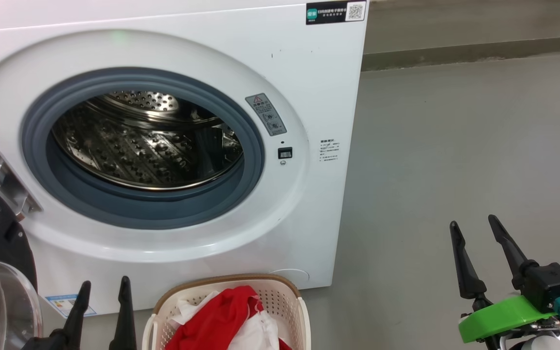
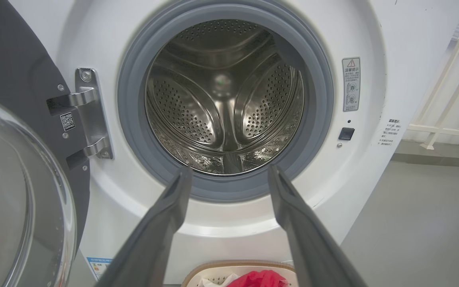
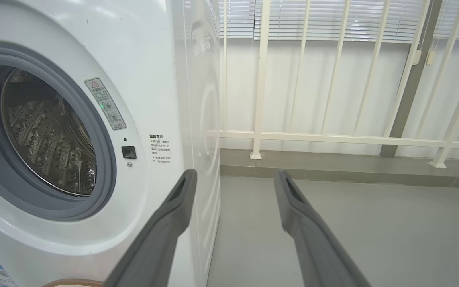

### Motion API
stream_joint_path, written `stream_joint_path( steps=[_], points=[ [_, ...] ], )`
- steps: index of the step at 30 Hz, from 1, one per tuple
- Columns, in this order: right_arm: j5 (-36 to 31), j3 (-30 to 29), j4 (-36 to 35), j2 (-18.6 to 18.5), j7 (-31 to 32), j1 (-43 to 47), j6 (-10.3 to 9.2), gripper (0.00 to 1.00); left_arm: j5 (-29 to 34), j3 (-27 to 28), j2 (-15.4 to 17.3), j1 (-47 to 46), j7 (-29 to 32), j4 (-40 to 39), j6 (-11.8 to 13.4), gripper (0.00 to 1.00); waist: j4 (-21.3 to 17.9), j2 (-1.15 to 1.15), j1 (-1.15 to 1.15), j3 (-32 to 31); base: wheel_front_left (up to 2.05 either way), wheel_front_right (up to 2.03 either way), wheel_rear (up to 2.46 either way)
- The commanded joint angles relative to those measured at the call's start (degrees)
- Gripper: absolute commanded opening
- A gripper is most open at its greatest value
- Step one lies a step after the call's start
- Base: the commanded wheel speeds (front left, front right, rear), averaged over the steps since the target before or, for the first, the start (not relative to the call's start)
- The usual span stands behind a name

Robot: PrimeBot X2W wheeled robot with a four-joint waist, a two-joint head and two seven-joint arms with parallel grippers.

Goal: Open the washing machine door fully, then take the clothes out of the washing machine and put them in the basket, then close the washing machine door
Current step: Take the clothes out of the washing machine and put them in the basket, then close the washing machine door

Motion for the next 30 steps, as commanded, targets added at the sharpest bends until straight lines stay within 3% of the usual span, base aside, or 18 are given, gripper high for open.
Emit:
stream_joint_path(
  steps=[1,14,30],
  points=[
    [0.08,1.68,-1.61,-0.39,-0.36,-0.92,0.36,1.0,0.0,1.9,0.9,-0.79,0.12,-1.78,0.58,1.0,0.1,0.0,0.0,-0.01,0.0,0.0,0.0],
    [1.74,3.11,-0.91,-0.39,-0.36,-0.64,0.36,1.0,0.45,0.89,1.0,-0.21,1.34,-4.33,1.88,1.0,0.78,0.0,0.0,-0.2,-0.29,0.29,0.0],
    [2.28,3.13,-0.08,-0.39,-0.36,-0.92,0.36,1.0,-0.36,-0.13,1.52,0.16,1.54,-6.88,1.11,1.0,0.6,0.0,0.0,0.75,-1.55,1.55,0.0]
  ],
)
